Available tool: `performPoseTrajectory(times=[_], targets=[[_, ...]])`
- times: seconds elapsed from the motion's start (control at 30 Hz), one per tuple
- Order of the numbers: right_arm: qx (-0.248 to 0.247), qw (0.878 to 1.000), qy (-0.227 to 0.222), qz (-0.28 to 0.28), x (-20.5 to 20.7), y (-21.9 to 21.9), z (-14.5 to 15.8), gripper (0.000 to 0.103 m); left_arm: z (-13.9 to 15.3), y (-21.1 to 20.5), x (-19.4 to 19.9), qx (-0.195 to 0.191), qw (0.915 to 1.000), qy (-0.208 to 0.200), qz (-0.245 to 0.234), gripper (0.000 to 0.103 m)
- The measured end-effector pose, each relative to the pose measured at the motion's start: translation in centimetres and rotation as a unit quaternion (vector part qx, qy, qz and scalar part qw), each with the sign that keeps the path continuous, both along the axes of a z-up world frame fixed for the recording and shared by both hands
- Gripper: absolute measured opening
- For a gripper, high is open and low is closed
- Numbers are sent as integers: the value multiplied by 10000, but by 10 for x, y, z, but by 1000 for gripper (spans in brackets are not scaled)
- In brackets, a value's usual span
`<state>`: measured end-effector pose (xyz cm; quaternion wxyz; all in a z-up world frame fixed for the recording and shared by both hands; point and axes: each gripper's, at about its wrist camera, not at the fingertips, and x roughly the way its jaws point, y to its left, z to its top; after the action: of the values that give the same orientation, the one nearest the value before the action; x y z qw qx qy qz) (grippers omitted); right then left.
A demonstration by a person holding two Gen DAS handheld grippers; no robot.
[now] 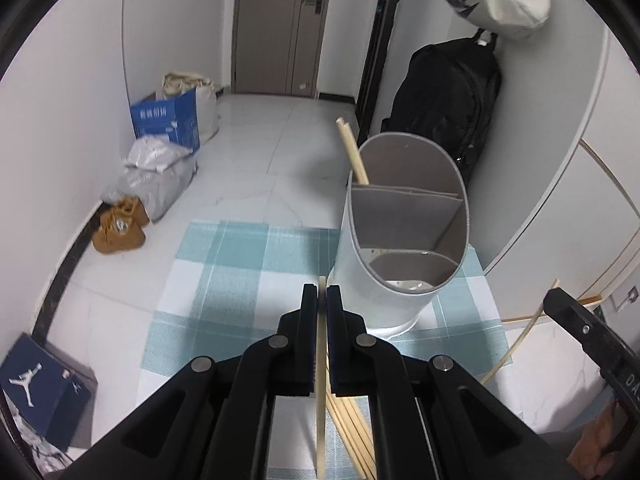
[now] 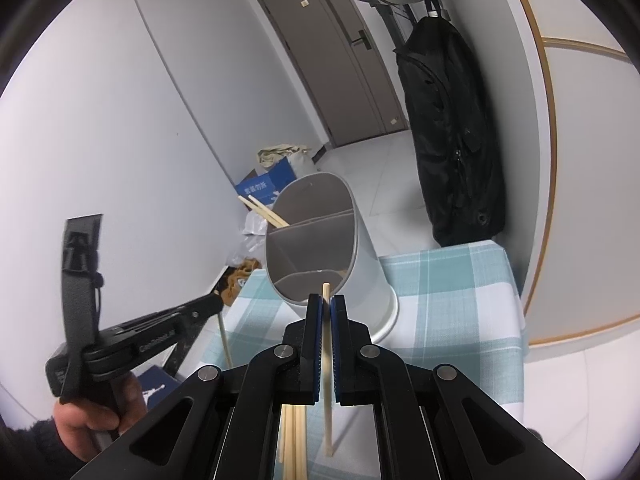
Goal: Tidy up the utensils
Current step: 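Carry both held chopsticks up over the white holder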
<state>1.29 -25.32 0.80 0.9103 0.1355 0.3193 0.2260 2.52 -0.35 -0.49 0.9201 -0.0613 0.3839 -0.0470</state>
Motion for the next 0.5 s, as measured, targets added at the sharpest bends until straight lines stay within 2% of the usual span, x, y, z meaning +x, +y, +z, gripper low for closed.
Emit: performPoseTrajectory(times=[0.5], targets=[[-111, 9993, -360, 16, -15, 12, 8, 3, 37, -3, -23, 58, 9983, -440, -389, 0]])
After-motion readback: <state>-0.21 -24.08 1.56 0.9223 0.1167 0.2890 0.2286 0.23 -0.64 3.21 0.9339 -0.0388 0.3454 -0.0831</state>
